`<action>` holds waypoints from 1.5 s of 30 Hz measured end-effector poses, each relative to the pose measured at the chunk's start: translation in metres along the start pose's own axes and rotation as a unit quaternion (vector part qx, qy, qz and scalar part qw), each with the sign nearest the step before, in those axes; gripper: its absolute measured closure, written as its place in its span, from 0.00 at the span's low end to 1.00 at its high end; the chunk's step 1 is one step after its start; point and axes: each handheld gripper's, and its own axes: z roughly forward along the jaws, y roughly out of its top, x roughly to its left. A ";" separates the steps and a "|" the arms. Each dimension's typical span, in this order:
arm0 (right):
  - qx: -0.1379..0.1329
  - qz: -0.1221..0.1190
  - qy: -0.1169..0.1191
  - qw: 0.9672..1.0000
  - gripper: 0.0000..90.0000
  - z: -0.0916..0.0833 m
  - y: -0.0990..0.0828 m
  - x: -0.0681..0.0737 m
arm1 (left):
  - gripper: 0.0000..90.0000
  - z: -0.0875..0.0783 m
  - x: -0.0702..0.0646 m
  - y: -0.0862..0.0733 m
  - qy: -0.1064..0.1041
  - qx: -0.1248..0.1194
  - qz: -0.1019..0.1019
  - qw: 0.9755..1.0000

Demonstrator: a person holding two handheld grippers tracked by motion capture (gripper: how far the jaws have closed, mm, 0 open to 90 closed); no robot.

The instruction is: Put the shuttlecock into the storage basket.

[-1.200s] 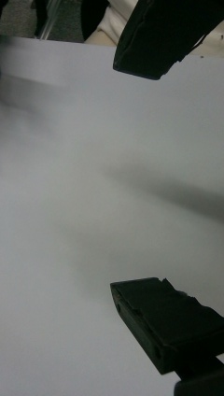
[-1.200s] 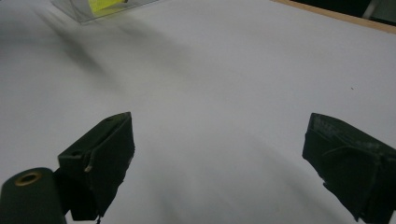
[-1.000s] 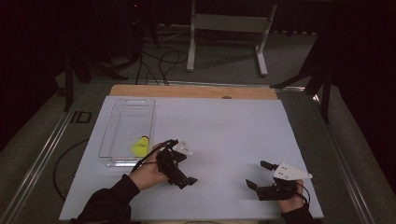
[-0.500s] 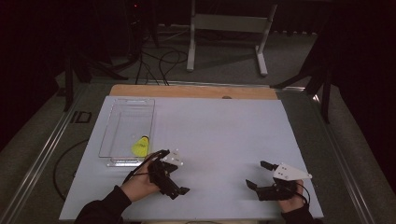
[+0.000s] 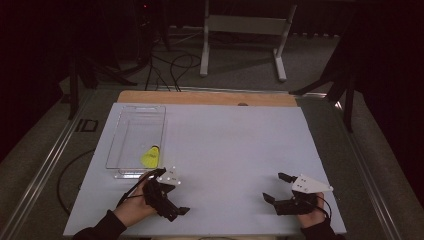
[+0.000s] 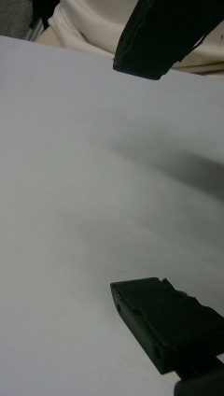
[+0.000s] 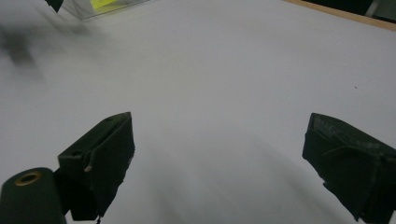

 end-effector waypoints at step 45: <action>0.004 -0.003 0.001 1.000 0.10 0.001 -0.001 -0.001 | 0.00 -0.028 0.009 -0.067 0.029 -0.097 -0.102 0.990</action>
